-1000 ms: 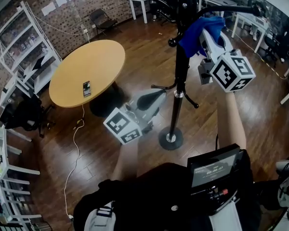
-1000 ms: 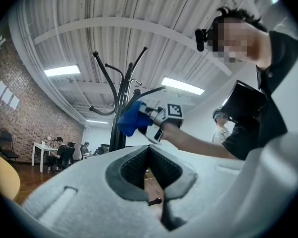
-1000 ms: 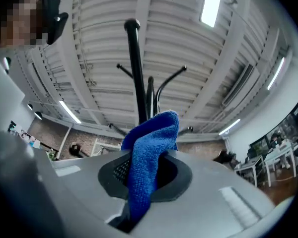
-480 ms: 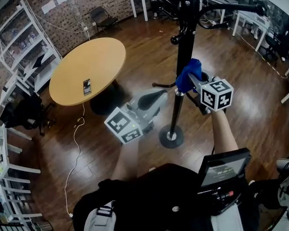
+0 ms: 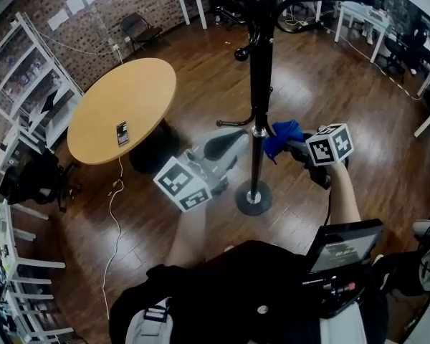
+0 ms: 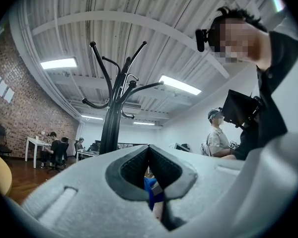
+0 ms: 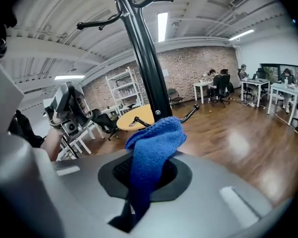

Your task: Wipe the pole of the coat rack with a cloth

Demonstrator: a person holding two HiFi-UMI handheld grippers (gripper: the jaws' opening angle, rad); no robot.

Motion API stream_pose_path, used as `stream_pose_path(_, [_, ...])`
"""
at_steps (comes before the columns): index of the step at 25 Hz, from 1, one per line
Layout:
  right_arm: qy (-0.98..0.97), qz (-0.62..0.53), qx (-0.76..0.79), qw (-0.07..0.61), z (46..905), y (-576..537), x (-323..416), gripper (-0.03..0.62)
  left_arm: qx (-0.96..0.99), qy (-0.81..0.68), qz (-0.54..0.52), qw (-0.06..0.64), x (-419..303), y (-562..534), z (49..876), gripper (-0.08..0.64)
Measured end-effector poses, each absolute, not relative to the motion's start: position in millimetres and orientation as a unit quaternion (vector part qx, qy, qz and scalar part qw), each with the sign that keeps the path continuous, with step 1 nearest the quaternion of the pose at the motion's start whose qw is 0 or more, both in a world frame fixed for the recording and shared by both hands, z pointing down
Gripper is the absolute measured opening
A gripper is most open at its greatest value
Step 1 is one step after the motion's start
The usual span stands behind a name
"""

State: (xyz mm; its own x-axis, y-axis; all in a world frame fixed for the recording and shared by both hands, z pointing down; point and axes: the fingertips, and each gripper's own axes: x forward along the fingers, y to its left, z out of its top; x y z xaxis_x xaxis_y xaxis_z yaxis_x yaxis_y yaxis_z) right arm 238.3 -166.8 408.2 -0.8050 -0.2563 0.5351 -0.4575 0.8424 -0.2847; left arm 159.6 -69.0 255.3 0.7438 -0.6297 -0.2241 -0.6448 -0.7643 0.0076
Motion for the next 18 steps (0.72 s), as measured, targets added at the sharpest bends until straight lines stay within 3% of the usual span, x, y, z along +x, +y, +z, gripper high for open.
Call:
stream_pose_path(9, [-0.934, 0.132, 0.247, 0.224, 420.7, -201.0, 193.8, 0.021, -0.933, 0.342, 0.108, 0.035, 160.1, -70.5, 255.9, 0.002])
stream_pose_path(13, [-0.949, 0.114, 0.261, 0.136, 377.0, -213.5, 177.9, 0.021, -0.931, 0.346, 0.109, 0.037, 155.7, -68.4, 255.9, 0.002])
stream_pose_path(18, [-0.961, 0.042, 0.273, -0.006, 253.6, -216.0, 172.0, 0.021, -0.926, 0.358, 0.11, 0.042, 144.8, -65.3, 251.8, 0.002])
